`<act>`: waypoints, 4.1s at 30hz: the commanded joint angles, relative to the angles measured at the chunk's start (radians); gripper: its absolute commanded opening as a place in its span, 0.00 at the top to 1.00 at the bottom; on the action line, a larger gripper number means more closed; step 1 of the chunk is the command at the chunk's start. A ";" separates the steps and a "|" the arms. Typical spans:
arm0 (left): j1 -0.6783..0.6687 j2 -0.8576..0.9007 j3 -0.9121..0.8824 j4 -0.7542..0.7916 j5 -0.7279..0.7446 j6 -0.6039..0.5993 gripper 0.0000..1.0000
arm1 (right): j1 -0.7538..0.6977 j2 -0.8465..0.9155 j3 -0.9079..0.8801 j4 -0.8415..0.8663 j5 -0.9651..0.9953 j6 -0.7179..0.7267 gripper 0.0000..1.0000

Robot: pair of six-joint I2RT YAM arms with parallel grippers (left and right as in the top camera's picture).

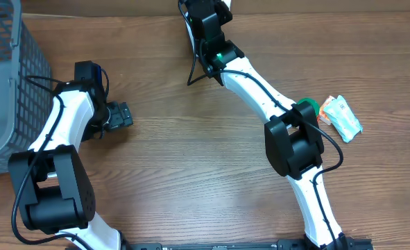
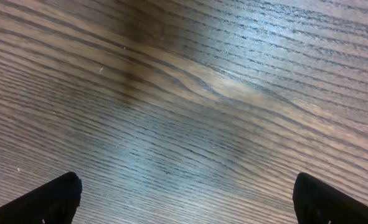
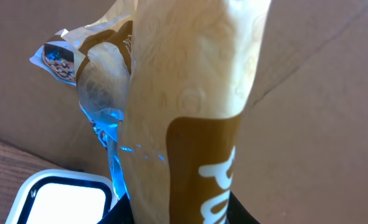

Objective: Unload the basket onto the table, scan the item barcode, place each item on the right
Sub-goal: 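Lift the snack bag with the right gripper toward the scanner, then hold the snack bag under the white scanner, then carry the snack bag back to center and lower it, then open the right gripper and release the snack bag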

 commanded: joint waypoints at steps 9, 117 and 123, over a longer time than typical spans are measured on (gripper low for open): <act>-0.002 0.001 0.015 0.001 -0.005 0.011 0.00 | 0.002 -0.002 0.013 -0.121 0.001 0.080 0.96; -0.002 0.001 0.015 0.001 -0.005 0.011 0.00 | -0.116 -0.457 -0.475 -0.972 -0.776 0.745 0.00; -0.002 0.001 0.015 0.001 -0.005 0.011 0.00 | -0.116 -0.457 -0.475 -0.972 -0.776 0.745 0.00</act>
